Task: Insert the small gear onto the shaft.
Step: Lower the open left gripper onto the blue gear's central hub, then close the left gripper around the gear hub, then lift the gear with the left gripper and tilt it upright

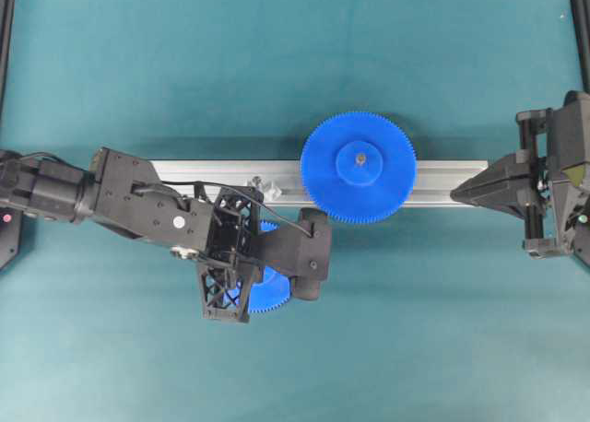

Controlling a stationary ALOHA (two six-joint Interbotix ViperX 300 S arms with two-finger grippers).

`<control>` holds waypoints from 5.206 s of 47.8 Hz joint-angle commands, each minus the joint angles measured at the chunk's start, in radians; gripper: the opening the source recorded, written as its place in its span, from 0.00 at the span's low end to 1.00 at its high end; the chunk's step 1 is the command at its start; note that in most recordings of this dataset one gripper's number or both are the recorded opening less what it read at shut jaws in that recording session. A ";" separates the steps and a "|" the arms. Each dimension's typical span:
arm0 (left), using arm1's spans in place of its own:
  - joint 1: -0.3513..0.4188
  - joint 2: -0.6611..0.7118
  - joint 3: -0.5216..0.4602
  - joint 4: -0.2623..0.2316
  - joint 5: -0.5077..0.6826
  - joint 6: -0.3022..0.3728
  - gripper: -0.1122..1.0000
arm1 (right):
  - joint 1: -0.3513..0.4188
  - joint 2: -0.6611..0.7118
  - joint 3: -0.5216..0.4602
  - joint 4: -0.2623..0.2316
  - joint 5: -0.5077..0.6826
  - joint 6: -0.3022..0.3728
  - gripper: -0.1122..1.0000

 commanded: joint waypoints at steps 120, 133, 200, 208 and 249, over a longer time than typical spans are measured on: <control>0.012 0.043 -0.018 0.000 -0.051 -0.005 0.94 | 0.000 -0.031 0.023 0.000 -0.005 0.026 0.13; 0.014 0.064 -0.020 0.002 -0.057 -0.006 0.94 | 0.000 -0.031 0.028 0.000 -0.006 0.026 0.13; 0.012 0.067 -0.028 0.002 -0.011 -0.002 0.73 | -0.002 -0.038 0.029 0.000 -0.009 0.026 0.13; 0.012 0.063 -0.032 0.002 -0.005 0.002 0.73 | -0.002 -0.049 0.031 0.000 -0.005 0.026 0.13; 0.012 -0.035 -0.164 0.002 0.198 0.003 0.73 | 0.000 -0.072 0.037 0.000 -0.005 0.026 0.13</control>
